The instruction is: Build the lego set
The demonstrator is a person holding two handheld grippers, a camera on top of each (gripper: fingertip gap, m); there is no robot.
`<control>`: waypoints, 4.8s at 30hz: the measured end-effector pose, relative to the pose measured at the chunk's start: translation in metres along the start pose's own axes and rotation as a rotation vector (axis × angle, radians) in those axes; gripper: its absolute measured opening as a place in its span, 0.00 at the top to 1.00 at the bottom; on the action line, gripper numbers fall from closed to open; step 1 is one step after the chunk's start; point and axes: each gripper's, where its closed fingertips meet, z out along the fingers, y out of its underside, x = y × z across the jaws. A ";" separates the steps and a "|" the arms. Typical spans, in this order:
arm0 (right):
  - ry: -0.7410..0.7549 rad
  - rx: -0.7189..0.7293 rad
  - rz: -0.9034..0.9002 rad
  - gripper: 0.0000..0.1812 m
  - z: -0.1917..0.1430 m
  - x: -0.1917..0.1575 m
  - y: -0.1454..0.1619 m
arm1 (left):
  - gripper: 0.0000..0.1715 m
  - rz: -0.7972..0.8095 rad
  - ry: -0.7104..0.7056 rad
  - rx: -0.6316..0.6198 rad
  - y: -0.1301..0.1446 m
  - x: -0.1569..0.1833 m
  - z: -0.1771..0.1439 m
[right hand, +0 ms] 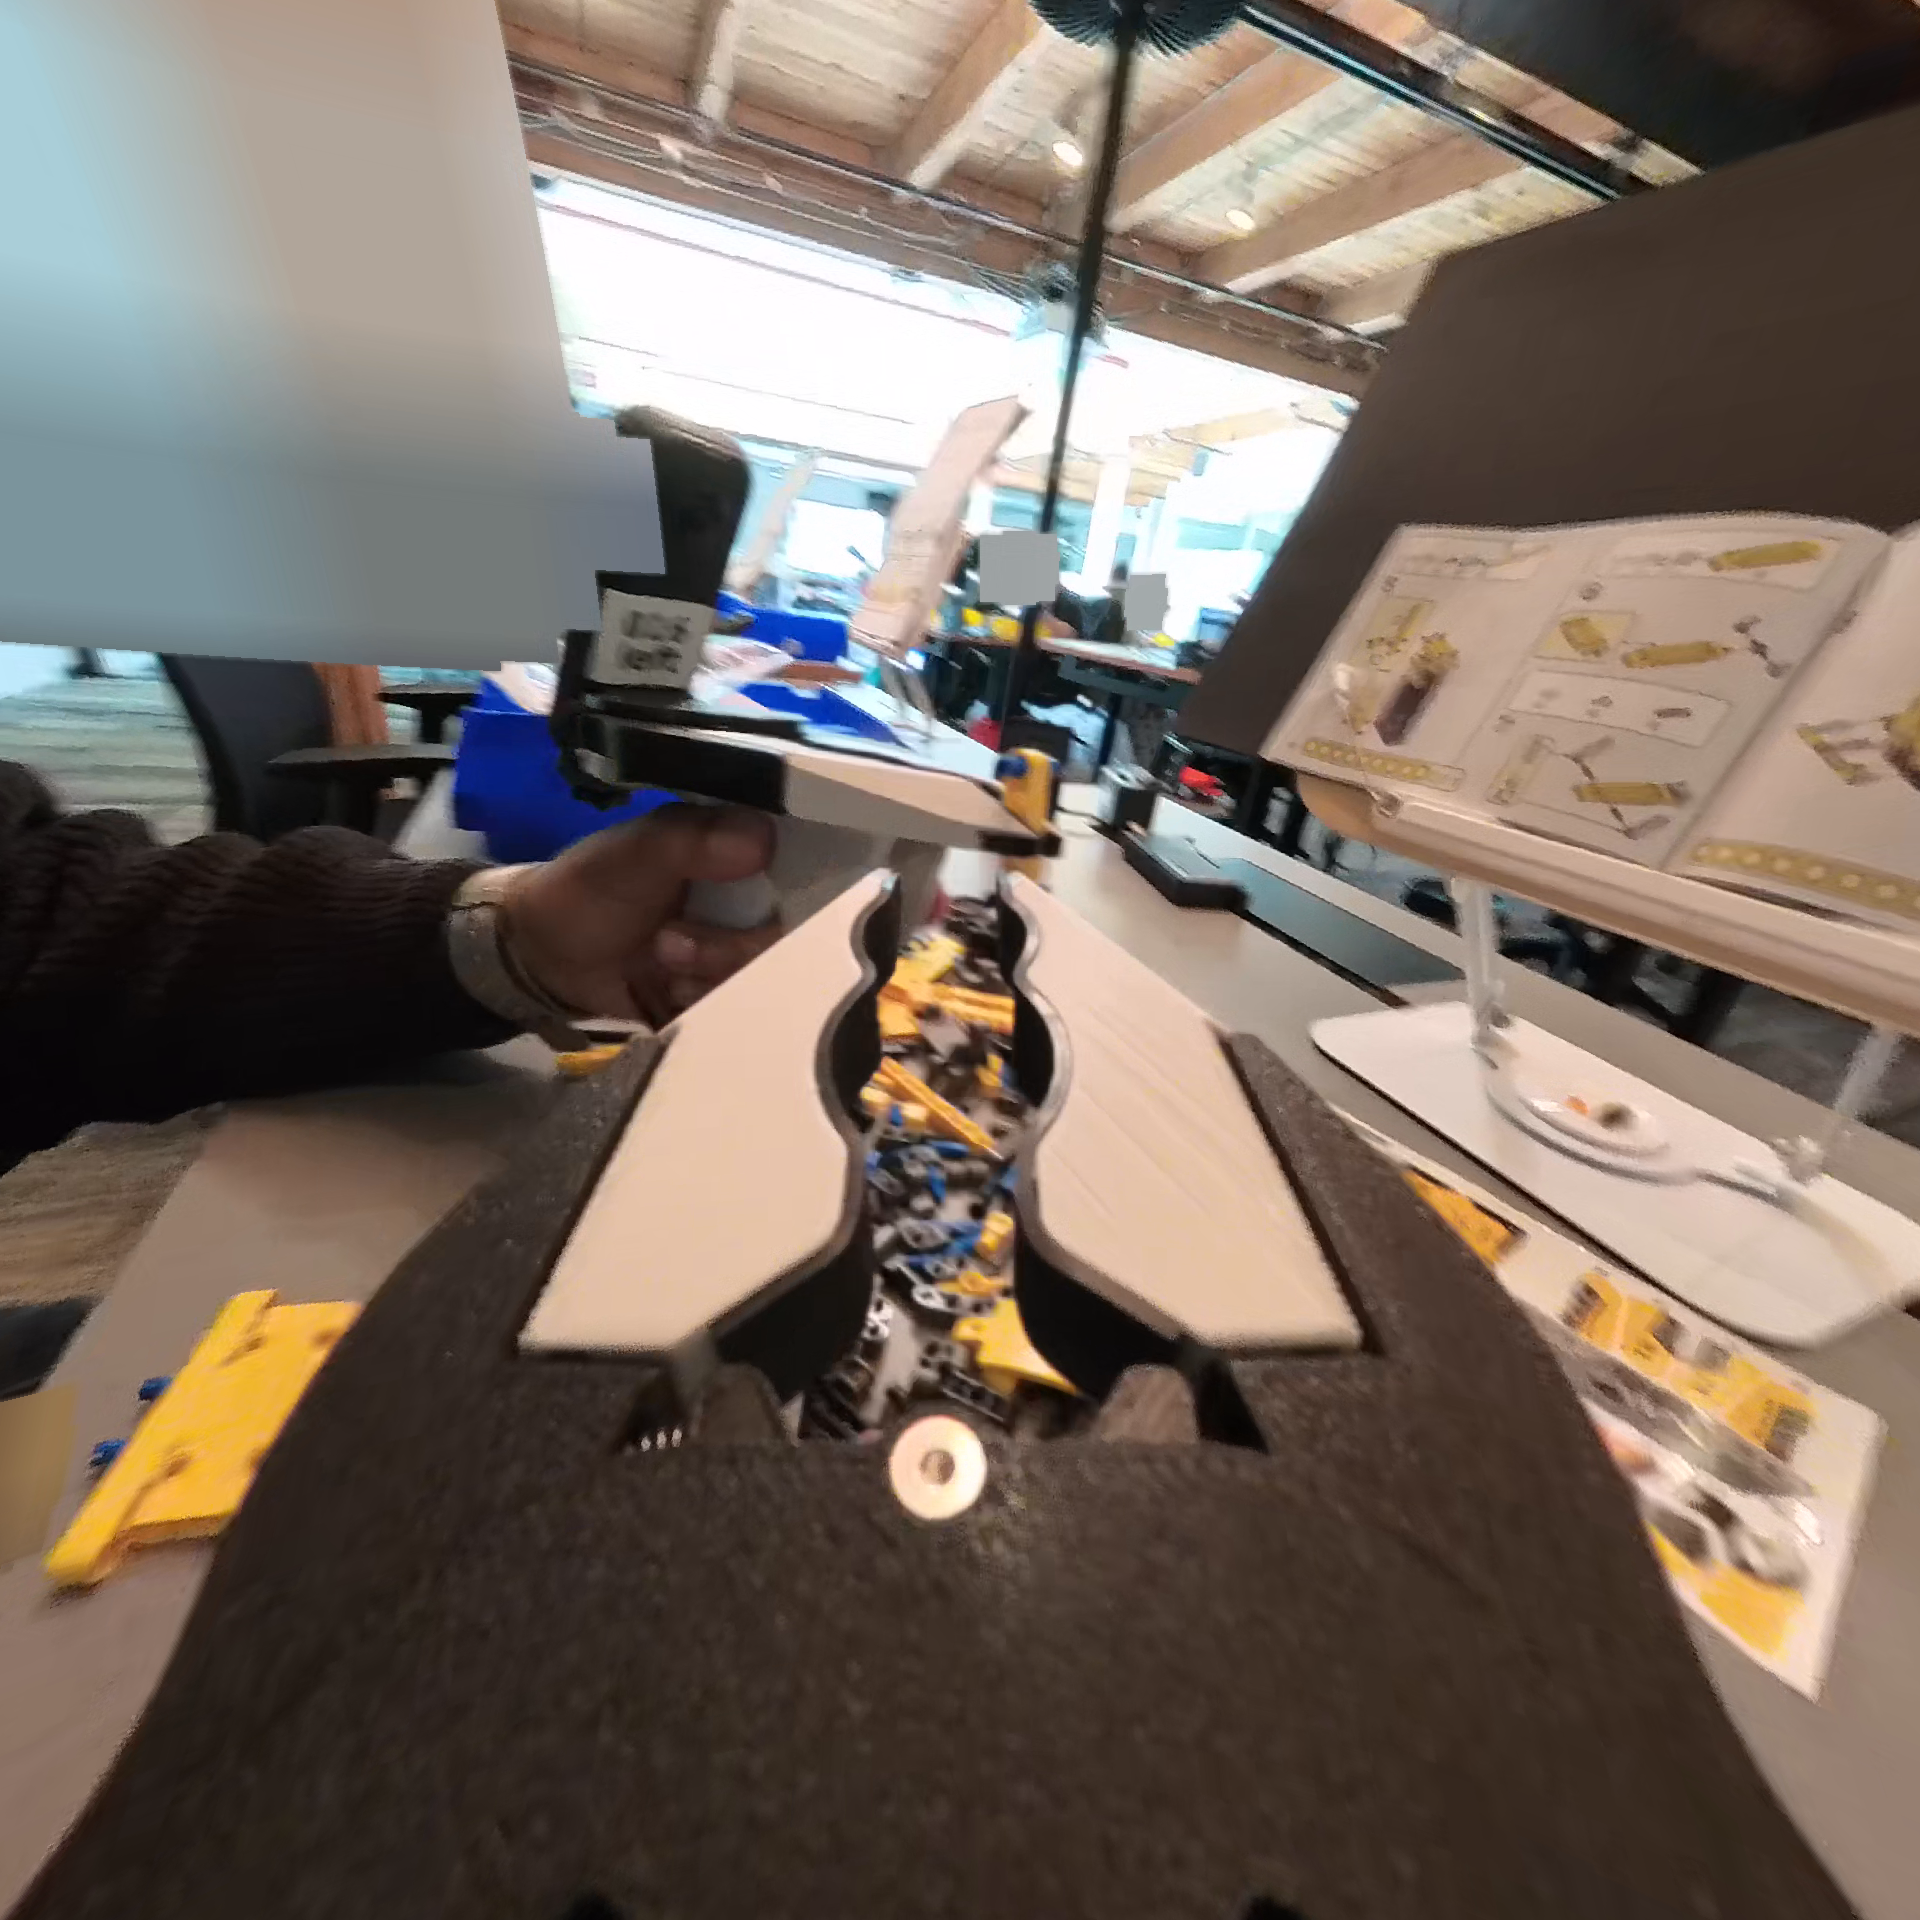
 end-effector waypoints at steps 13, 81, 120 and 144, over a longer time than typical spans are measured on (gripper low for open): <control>0.183 -0.099 0.061 0.94 -0.006 0.038 0.022 | 0.96 -0.008 -0.089 -0.037 0.006 -0.019 -0.002; -0.218 0.035 0.505 0.97 -0.001 -0.008 -0.003 | 0.95 -0.311 0.395 0.128 -0.013 0.048 -0.007; -0.343 -0.108 0.500 0.89 0.004 -0.038 0.021 | 0.96 -0.422 0.602 -0.197 0.016 0.064 -0.013; -0.322 -0.166 0.685 0.96 0.012 -0.016 0.019 | 0.94 -0.413 0.508 -0.085 0.006 0.046 -0.009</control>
